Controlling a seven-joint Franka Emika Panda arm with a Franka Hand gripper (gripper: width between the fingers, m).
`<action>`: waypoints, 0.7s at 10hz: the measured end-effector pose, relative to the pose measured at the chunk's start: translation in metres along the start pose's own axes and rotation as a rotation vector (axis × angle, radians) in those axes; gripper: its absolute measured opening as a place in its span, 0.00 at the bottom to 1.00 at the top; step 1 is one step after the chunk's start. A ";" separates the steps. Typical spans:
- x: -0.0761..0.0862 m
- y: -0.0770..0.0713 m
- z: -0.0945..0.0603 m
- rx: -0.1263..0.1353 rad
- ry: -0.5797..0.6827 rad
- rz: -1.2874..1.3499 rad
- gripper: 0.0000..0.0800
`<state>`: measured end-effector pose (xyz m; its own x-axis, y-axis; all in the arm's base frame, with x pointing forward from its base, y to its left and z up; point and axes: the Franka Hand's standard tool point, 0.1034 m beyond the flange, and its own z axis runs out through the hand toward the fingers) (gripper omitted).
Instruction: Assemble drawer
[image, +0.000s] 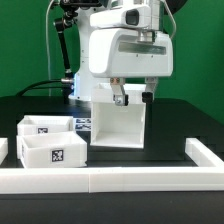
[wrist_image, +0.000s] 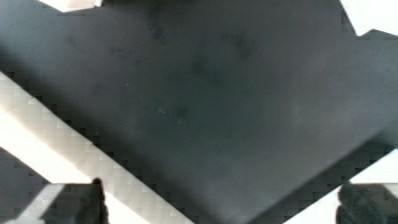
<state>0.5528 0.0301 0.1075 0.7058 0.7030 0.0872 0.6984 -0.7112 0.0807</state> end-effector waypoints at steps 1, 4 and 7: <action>0.001 -0.001 0.000 -0.006 0.008 0.016 0.81; 0.001 -0.001 0.000 -0.005 0.008 0.016 0.81; 0.001 -0.001 0.000 -0.004 0.008 0.044 0.81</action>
Offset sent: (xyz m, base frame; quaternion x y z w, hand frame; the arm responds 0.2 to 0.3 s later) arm 0.0000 0.0000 0.0000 0.0000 0.0000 0.0000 1.0000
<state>0.5524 0.0315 0.1071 0.7347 0.6711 0.0992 0.6663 -0.7413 0.0805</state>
